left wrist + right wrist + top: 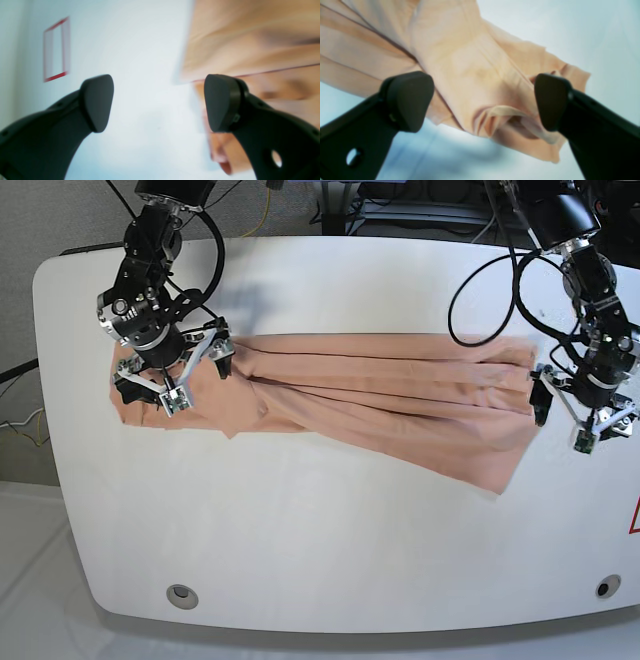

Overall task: Fold the T-shirt properly
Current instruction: 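Raise the left gripper away from the strip end, then lower the left gripper and pinch the strip end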

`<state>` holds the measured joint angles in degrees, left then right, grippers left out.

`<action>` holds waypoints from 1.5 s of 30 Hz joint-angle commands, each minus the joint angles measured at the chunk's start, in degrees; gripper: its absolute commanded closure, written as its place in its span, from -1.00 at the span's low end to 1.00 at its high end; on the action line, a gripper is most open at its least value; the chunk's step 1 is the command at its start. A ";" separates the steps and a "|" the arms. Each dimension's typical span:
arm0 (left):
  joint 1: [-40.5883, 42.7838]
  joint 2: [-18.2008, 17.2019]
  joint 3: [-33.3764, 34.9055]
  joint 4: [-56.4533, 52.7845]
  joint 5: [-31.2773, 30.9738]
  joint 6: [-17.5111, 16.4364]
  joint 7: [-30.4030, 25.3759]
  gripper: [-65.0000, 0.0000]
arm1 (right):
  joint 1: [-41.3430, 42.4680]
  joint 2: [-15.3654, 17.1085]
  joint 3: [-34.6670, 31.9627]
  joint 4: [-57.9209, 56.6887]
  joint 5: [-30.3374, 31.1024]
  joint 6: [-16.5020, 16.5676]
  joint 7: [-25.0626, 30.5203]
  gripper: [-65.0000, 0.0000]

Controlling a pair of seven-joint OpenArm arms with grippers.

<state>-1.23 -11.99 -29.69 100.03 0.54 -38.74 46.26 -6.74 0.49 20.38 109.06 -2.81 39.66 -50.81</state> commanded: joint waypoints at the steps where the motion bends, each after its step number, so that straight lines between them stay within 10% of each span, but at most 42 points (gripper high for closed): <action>1: -2.24 -1.33 -3.41 1.03 -3.30 -1.26 3.10 -0.64 | 0.63 0.26 0.06 0.97 0.39 -0.06 1.18 -1.00; 16: -4.35 -1.33 -13.34 -11.98 -25.19 -1.26 16.03 -0.64 | 0.46 0.34 0.06 0.97 0.39 0.03 1.18 -1.00; 45: -2.06 -0.98 -13.43 -31.94 -38.47 -1.26 13.56 -0.64 | 0.28 0.61 0.15 0.97 0.39 0.03 1.18 -1.00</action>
<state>-2.98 -12.21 -43.13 68.69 -38.70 -40.18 58.72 -6.94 0.67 20.32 109.06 -2.81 39.66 -50.81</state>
